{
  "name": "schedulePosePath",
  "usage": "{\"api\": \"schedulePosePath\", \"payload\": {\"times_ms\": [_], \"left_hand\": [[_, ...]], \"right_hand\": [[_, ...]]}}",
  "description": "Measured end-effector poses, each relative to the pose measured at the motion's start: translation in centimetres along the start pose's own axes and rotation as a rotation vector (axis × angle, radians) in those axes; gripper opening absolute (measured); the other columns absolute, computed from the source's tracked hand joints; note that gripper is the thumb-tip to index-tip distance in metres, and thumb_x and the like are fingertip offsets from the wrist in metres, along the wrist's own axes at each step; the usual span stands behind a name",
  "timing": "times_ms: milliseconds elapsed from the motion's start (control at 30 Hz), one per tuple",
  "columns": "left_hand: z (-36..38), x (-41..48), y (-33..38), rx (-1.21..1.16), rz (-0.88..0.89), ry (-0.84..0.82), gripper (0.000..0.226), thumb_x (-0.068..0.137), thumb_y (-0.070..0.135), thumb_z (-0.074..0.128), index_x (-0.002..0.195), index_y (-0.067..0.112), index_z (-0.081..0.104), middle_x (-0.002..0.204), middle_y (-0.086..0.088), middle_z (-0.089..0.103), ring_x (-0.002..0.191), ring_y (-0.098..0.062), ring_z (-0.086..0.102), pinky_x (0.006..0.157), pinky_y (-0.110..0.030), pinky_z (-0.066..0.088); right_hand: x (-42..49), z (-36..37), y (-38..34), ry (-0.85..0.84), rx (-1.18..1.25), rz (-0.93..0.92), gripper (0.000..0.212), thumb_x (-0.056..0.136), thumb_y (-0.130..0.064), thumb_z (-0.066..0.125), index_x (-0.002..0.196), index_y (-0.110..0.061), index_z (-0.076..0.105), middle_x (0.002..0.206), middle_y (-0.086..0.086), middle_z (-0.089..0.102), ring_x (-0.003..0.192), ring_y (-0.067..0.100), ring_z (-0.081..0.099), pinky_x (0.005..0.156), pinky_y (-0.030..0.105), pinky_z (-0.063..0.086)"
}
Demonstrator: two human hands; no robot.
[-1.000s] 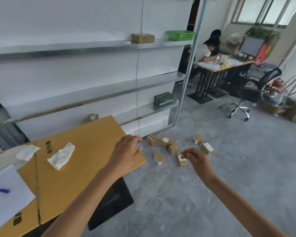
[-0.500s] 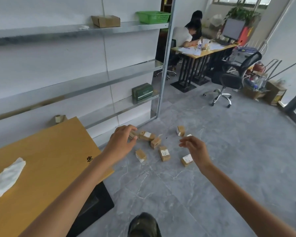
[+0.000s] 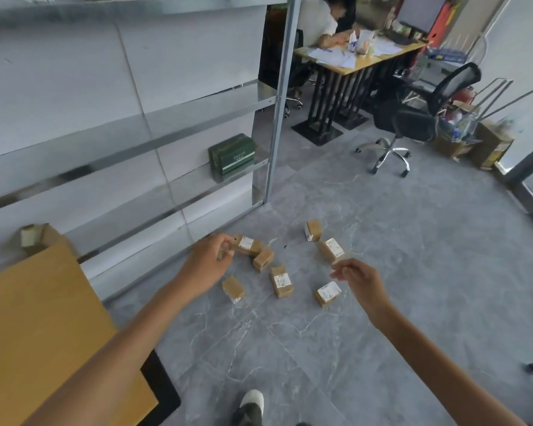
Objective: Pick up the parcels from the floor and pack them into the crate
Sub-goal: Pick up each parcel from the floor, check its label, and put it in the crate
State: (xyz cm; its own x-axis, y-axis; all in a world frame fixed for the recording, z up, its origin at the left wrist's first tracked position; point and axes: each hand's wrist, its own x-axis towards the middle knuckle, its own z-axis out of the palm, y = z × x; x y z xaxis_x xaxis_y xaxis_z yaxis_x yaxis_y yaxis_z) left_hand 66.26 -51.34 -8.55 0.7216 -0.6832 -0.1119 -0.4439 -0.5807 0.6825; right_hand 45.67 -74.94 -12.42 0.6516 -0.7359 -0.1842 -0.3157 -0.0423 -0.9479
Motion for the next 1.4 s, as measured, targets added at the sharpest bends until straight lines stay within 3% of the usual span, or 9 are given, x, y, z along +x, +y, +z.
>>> {"api": "schedulePosePath", "payload": {"times_ms": [200, 400, 667, 900, 1000, 1100, 1200, 1300, 1400], "left_hand": [[4.5, 8.9, 0.1, -0.034, -0.092, -0.115, 0.024, 0.095, 0.019, 0.05, 0.117, 0.014, 0.056, 0.119, -0.002, 0.058, 0.112, -0.011, 0.052, 0.086, -0.019, 0.036], [11.9, 16.8, -1.2, -0.103, -0.339, -0.211, 0.023, 0.094, 0.016, 0.049, 0.115, 0.011, 0.058, 0.119, -0.006, 0.063, 0.112, -0.017, 0.057, 0.076, -0.012, 0.033], [25.8, 26.4, -5.3, -0.273, -0.789, -0.365, 0.029, 0.095, 0.019, 0.046, 0.122, 0.012, 0.055, 0.127, -0.008, 0.058, 0.114, -0.023, 0.055, 0.091, -0.026, 0.043], [41.3, 37.3, -16.6, -0.402, -0.883, -0.357, 0.042, 0.096, 0.009, 0.039, 0.137, 0.013, 0.042, 0.14, -0.01, 0.047, 0.125, -0.025, 0.047, 0.1, -0.031, 0.038], [49.9, 40.5, -24.2, -0.371, -0.887, -0.413, 0.045, 0.095, 0.012, 0.042, 0.141, 0.013, 0.038, 0.141, -0.011, 0.046, 0.124, -0.027, 0.049, 0.1, -0.033, 0.04], [57.5, 42.7, -31.1, -0.338, -0.868, -0.491, 0.054, 0.095, 0.016, 0.047, 0.145, 0.013, 0.029, 0.147, -0.011, 0.039, 0.131, -0.025, 0.042, 0.106, -0.035, 0.037], [63.4, 44.6, -36.7, -0.284, -0.792, -0.567, 0.059, 0.095, 0.011, 0.047, 0.147, 0.008, 0.022, 0.151, -0.008, 0.03, 0.136, -0.025, 0.035, 0.108, -0.028, 0.032], [67.5, 46.1, -40.9, -0.194, -0.765, -0.727, 0.069, 0.092, 0.004, 0.046, 0.15, 0.007, 0.007, 0.154, -0.015, 0.021, 0.136, -0.028, 0.034, 0.104, -0.032, 0.035], [69.6, 46.8, -42.7, -0.332, -0.832, -0.788, 0.061, 0.09, 0.012, 0.053, 0.145, 0.015, 0.026, 0.147, -0.009, 0.038, 0.126, -0.027, 0.046, 0.101, -0.036, 0.044]], "right_hand": [[7.6, -0.6, 2.2, -0.001, -0.034, 0.14, 0.033, 0.088, 0.015, 0.04, 0.078, -0.007, 0.063, 0.079, 0.012, 0.067, 0.059, 0.0, 0.062, 0.065, 0.015, 0.045], [17.1, -1.7, 7.1, -0.033, -0.069, 0.36, 0.03, 0.093, 0.007, 0.039, 0.081, -0.008, 0.063, 0.085, 0.016, 0.067, 0.076, 0.023, 0.061, 0.064, 0.02, 0.043], [31.1, 2.3, 17.9, -0.12, -0.243, 0.664, 0.021, 0.097, -0.001, 0.042, 0.102, 0.001, 0.062, 0.097, 0.015, 0.065, 0.08, 0.023, 0.062, 0.05, 0.008, 0.046], [42.2, 9.2, 35.8, -0.195, -0.362, 0.749, 0.034, 0.091, -0.003, 0.038, 0.11, -0.013, 0.065, 0.089, 0.006, 0.063, 0.069, 0.018, 0.054, 0.059, 0.022, 0.042], [46.6, 12.6, 46.8, -0.291, -0.456, 0.736, 0.036, 0.093, -0.005, 0.04, 0.124, -0.011, 0.057, 0.102, 0.01, 0.064, 0.074, 0.018, 0.054, 0.05, 0.013, 0.039], [49.8, 16.4, 57.3, -0.369, -0.513, 0.733, 0.046, 0.094, -0.01, 0.046, 0.14, -0.008, 0.04, 0.137, 0.017, 0.049, 0.103, 0.023, 0.053, 0.077, 0.019, 0.045], [52.3, 19.2, 65.9, -0.504, -0.608, 0.672, 0.064, 0.095, -0.018, 0.053, 0.148, -0.004, 0.02, 0.151, 0.015, 0.031, 0.135, 0.029, 0.037, 0.108, 0.033, 0.031], [53.6, 20.7, 70.9, -0.594, -0.538, 0.636, 0.068, 0.089, -0.01, 0.06, 0.146, -0.007, 0.023, 0.139, 0.015, 0.047, 0.126, 0.032, 0.048, 0.106, 0.043, 0.038], [53.6, 21.5, 71.2, -0.599, -0.489, 0.579, 0.063, 0.083, 0.001, 0.06, 0.14, -0.011, 0.035, 0.117, 0.009, 0.06, 0.105, 0.023, 0.058, 0.093, 0.044, 0.05]]}}
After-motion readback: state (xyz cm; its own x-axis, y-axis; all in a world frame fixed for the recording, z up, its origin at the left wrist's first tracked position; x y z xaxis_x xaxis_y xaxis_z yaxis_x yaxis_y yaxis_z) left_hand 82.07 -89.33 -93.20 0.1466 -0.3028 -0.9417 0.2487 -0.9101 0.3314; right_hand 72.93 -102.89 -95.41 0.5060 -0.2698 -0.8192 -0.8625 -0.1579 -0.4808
